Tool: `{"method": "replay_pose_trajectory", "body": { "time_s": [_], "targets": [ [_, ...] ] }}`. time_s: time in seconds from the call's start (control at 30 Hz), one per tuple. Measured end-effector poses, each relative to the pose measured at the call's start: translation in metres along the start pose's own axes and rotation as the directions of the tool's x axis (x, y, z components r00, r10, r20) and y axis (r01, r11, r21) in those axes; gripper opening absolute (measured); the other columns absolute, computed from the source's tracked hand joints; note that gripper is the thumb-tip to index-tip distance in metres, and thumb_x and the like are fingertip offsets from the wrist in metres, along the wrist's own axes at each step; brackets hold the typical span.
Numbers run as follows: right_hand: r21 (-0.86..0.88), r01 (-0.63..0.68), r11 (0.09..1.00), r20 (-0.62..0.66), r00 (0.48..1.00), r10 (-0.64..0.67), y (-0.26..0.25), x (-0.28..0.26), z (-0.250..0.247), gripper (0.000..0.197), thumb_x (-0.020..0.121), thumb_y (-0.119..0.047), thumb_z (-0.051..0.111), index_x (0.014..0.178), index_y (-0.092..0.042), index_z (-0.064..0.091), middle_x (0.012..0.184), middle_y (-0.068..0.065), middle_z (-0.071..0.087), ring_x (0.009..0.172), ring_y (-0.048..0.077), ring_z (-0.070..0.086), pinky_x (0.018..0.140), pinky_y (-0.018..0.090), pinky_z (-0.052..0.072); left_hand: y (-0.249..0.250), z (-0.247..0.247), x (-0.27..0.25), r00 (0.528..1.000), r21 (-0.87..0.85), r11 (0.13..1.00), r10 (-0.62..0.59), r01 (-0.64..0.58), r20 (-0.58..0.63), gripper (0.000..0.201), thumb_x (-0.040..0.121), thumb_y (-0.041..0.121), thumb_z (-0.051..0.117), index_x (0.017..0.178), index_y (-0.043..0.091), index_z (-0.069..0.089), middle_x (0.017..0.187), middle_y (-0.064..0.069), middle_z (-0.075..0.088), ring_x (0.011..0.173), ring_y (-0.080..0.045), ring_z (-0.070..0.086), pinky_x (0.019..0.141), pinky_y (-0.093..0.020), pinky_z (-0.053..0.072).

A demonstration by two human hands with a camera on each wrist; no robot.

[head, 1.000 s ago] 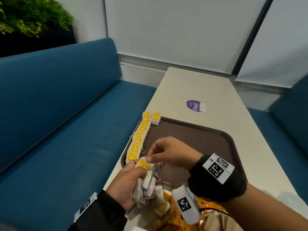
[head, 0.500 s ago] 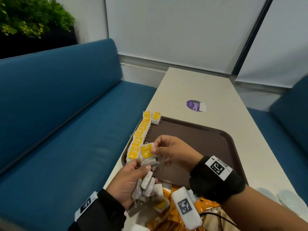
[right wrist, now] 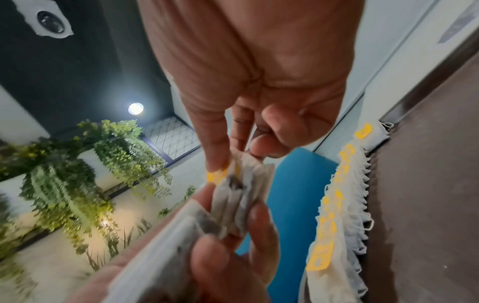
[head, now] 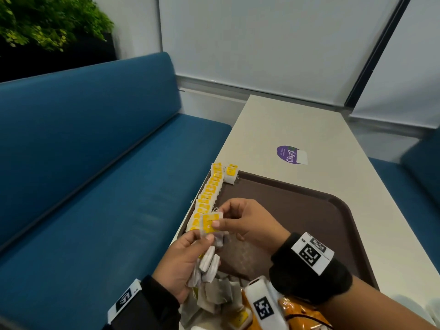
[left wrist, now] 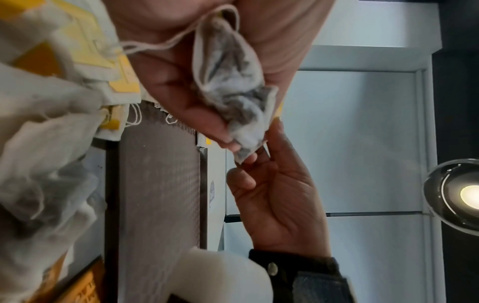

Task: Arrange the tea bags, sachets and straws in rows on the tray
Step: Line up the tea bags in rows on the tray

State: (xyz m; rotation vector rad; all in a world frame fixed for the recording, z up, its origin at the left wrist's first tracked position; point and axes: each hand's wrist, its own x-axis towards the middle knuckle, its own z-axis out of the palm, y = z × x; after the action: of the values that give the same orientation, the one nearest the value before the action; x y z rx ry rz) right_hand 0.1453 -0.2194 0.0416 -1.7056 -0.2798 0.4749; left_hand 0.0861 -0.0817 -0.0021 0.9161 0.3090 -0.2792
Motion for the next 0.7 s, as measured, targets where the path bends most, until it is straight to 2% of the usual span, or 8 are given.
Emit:
{"method": "replay_pose_trajectory", "body": {
  "time_s": [0.07,0.13,0.27,0.37,0.43,0.53,0.63,0.7],
  "targets": [
    [-0.032,0.043,0.999,-0.057,0.997,-0.045,0.005,0.004,0.002,0.012,0.080,0.001,0.069,0.075,-0.006,0.061,0.059,-0.007,0.061,0.045,-0.004,0.053,0.046,0.007,0.039,0.000,-0.001,0.003,1.000,0.011,1.000,-0.003,0.003,0.027,0.016,0.080,0.009,0.058,0.093,-0.001,0.060,0.068,-0.011,0.066,0.047,-0.016,0.061,0.042,-0.024,0.051],
    [-0.105,0.063,0.992,-0.119,0.990,-0.076,0.010,0.007,0.001,0.004,0.080,-0.007,0.072,0.078,-0.005,0.069,0.063,-0.006,0.063,0.051,-0.005,0.054,0.053,0.009,0.042,-0.001,-0.003,0.006,0.999,0.033,0.999,-0.017,0.016,0.032,0.031,0.071,0.012,0.062,0.098,-0.003,0.060,0.070,-0.012,0.068,0.049,-0.017,0.063,0.043,-0.025,0.052],
    [-0.221,0.100,0.970,-0.207,0.967,-0.147,0.019,0.010,-0.001,0.007,0.078,-0.012,0.074,0.081,-0.006,0.074,0.071,-0.008,0.066,0.063,-0.005,0.060,0.065,0.011,0.046,-0.002,-0.005,0.010,1.000,0.066,0.997,-0.030,0.029,0.004,0.033,0.067,0.012,0.065,0.096,-0.002,0.061,0.072,-0.013,0.069,0.052,-0.017,0.065,0.044,-0.026,0.053],
    [-0.270,0.204,0.941,-0.230,0.935,-0.268,0.017,0.008,-0.001,0.003,0.076,-0.014,0.075,0.077,-0.017,0.074,0.079,0.004,0.068,0.072,0.011,0.063,0.068,0.021,0.051,-0.003,-0.007,0.012,0.999,0.080,0.996,-0.024,0.026,-0.027,0.023,0.069,0.010,0.065,0.089,0.000,0.059,0.067,-0.012,0.066,0.048,-0.017,0.062,0.043,-0.026,0.052],
    [-0.236,0.236,0.943,-0.256,0.921,-0.295,0.013,0.010,-0.002,0.012,0.078,-0.012,0.073,0.074,-0.022,0.071,0.075,0.004,0.066,0.064,0.010,0.060,0.060,0.019,0.049,-0.003,-0.008,0.013,0.999,0.102,0.995,-0.012,0.016,-0.043,0.018,0.070,0.011,0.065,0.084,0.001,0.058,0.064,-0.010,0.064,0.046,-0.016,0.059,0.042,-0.025,0.050],
    [-0.104,0.141,0.984,-0.354,0.920,-0.169,0.005,0.029,-0.014,0.014,0.088,-0.006,0.062,0.076,-0.012,0.063,0.059,0.001,0.057,0.043,0.001,0.050,0.042,0.009,0.035,-0.003,-0.012,0.013,0.998,0.106,0.994,-0.008,0.015,-0.064,0.009,0.077,0.007,0.062,0.083,0.002,0.057,0.060,-0.007,0.063,0.045,-0.014,0.058,0.040,-0.024,0.049],
    [-0.199,-0.001,0.980,-0.439,0.894,-0.088,0.011,0.070,-0.039,0.012,0.094,-0.014,0.055,0.084,-0.008,0.055,0.062,0.002,0.055,0.045,0.009,0.054,0.036,0.009,0.032,-0.004,-0.017,0.013,0.995,0.085,0.996,-0.033,0.041,-0.099,0.011,0.076,0.007,0.063,0.085,0.001,0.058,0.065,-0.011,0.063,0.047,-0.016,0.058,0.041,-0.026,0.050],
    [-0.275,-0.096,0.957,-0.474,0.879,-0.049,0.022,0.103,-0.057,0.012,0.096,-0.016,0.052,0.086,-0.009,0.052,0.068,0.001,0.056,0.041,0.007,0.055,0.034,0.010,0.032,-0.005,-0.019,0.013,0.992,0.058,0.997,-0.053,0.060,-0.116,0.006,0.082,0.003,0.059,0.085,-0.001,0.058,0.068,-0.015,0.063,0.046,-0.018,0.058,0.041,-0.027,0.050]
  ]
}}
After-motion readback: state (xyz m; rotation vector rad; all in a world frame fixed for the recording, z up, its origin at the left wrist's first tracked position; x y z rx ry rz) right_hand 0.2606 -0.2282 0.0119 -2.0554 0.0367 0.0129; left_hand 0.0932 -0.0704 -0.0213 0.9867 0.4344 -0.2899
